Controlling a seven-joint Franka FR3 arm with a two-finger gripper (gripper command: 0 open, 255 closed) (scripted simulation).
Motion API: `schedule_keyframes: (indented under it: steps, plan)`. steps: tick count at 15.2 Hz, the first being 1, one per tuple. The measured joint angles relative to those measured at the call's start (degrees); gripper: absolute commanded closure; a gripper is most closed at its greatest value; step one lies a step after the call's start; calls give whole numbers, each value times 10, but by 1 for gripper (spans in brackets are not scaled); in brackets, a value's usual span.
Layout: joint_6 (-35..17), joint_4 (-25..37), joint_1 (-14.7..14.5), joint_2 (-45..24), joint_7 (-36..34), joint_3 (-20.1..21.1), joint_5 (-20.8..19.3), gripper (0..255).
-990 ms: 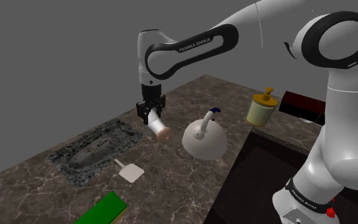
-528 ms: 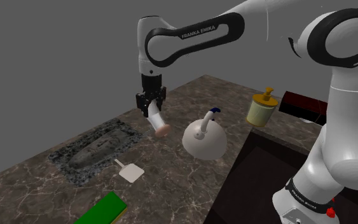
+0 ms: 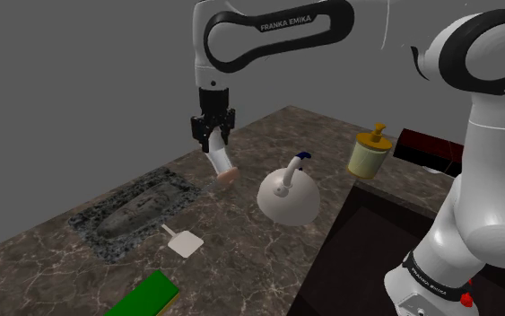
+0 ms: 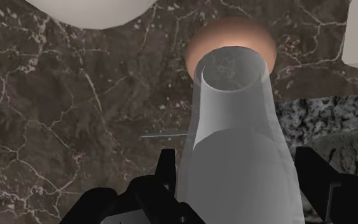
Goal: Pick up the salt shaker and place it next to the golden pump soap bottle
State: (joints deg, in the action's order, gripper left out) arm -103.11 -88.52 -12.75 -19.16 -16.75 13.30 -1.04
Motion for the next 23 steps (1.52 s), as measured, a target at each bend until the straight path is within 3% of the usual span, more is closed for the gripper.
schedule_keyframes:
  steps: [23]
  plan:
    - [185,204,-10,-19,-8,3,-4,255]
